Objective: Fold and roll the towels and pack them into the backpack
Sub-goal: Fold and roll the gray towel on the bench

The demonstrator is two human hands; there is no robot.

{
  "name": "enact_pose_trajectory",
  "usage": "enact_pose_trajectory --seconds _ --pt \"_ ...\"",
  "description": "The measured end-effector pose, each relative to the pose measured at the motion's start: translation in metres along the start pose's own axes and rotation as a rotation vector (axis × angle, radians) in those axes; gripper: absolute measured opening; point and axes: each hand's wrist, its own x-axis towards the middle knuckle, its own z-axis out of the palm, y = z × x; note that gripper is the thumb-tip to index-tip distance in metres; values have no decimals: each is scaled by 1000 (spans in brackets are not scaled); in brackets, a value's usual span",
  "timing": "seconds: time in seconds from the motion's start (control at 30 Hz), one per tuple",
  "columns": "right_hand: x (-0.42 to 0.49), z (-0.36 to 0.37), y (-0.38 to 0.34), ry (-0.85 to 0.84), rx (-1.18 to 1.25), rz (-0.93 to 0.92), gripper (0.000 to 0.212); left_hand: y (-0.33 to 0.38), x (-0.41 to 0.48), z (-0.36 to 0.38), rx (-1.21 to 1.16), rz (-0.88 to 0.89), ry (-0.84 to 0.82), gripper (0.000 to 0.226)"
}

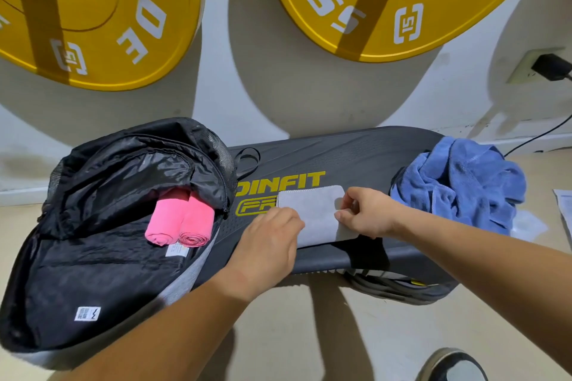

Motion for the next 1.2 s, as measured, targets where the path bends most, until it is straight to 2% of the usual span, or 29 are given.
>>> enact_pose_trajectory --seconds 0.13,0.2,0.37,0.47,0.6,0.7,0.83,0.93,1.1,1.2 --pt "6 -2 1 99 -163 -167 18 -1 -11 7 62 -70 -105 37" --pt "5 -3 -2 157 -271 -269 18 -4 -7 5 39 -161 -119 42" --pt "-6 -4 1 103 -496 -399 53 -7 4 3 -142 -307 -199 41" --pt "-5 -1 6 95 -393 -319 50 -13 5 2 -309 -417 -192 40" --pt "-2 -10 2 -34 -99 -109 30 -11 6 -4 -558 -611 -231 14" --pt "-2 -11 3 -109 95 -8 22 -9 9 -3 -584 -627 -243 5" --pt "-4 -3 0 -45 121 101 37 -16 10 7 -482 -570 -189 15" --pt "-5 3 -4 68 126 131 41 -20 13 11 -500 -620 -181 23" --pt "1 7 -8 99 255 209 42 -25 22 10 -635 -697 -266 57" --pt "3 4 -10 50 251 237 38 -24 26 6 -663 -690 -378 52"
